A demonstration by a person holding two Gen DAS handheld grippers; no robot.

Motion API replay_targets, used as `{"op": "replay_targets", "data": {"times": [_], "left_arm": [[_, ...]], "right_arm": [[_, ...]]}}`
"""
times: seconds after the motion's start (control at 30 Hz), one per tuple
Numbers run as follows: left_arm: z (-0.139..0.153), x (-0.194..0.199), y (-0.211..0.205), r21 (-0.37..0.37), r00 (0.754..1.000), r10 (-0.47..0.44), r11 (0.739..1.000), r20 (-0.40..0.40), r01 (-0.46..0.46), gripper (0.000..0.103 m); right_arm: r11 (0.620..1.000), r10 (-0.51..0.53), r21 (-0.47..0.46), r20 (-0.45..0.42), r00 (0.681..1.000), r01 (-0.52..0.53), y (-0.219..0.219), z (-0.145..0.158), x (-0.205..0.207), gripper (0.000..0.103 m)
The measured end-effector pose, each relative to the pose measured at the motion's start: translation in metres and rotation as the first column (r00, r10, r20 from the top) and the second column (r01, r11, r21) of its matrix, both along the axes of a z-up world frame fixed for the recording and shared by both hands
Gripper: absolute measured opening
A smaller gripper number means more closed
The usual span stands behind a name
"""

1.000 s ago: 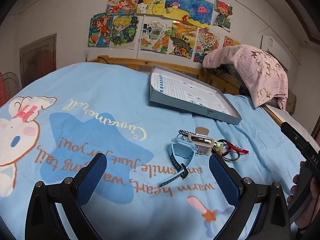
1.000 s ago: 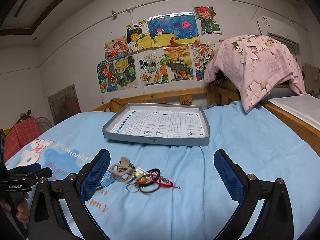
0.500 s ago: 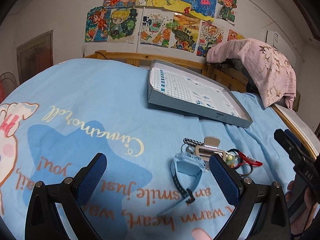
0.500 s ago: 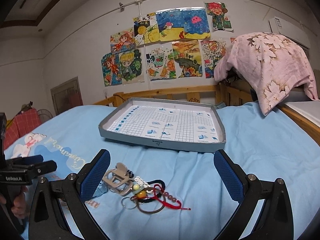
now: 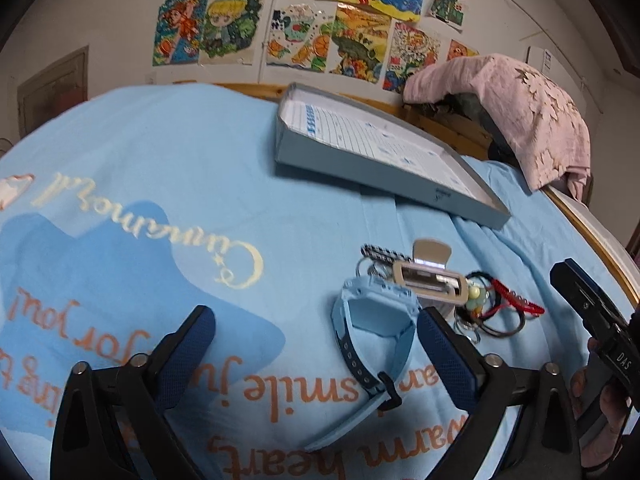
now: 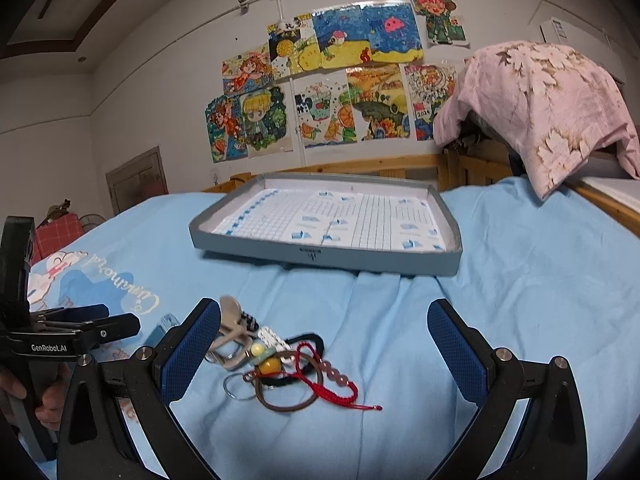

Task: Organize jewelry
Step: 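Move both tools down toward the jewelry pile beside the tray, then grasp the blue watch with the left tool while the right tool grasps the red string bracelet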

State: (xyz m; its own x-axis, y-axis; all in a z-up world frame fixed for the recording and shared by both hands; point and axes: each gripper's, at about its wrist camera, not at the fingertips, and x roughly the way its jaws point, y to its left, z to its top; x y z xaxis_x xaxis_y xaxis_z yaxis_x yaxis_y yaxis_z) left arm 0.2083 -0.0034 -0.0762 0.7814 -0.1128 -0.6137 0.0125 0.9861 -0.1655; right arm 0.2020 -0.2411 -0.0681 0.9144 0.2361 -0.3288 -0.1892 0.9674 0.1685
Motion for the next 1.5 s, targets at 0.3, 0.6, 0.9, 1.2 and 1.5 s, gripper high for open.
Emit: {"op": "replay_targets", "data": {"times": [0.3,0.6,0.9,1.2,1.5], "left_arm": [[-0.016,0.005,0.0,-0.057,0.997,-0.068,0.996,-0.048,0.065,0.066],[-0.022,0.012,-0.002,-0.088,0.992,-0.103,0.991,-0.076,0.096,0.044],[-0.026,0.018,0.0,-0.126,0.988,-0.122,0.986,-0.098,0.109,0.029],[-0.03,0.018,0.004,-0.163,0.988,-0.12,0.981,-0.101,0.103,0.01],[-0.026,0.011,-0.001,-0.147,0.989,-0.133,0.981,-0.065,0.123,0.006]], "right_arm": [[0.998,0.061,0.016,-0.062,0.996,-0.06,0.004,-0.02,0.002,0.1],[0.997,0.074,0.017,-0.135,0.988,-0.072,0.007,-0.031,0.011,0.068],[0.997,0.061,0.059,-0.208,0.976,-0.05,0.003,-0.043,0.021,0.047],[0.995,0.065,0.092,-0.226,0.972,-0.045,0.001,-0.047,0.023,0.024],[0.992,0.062,0.119,-0.255,0.965,-0.033,-0.003,-0.052,0.026,0.008]]}}
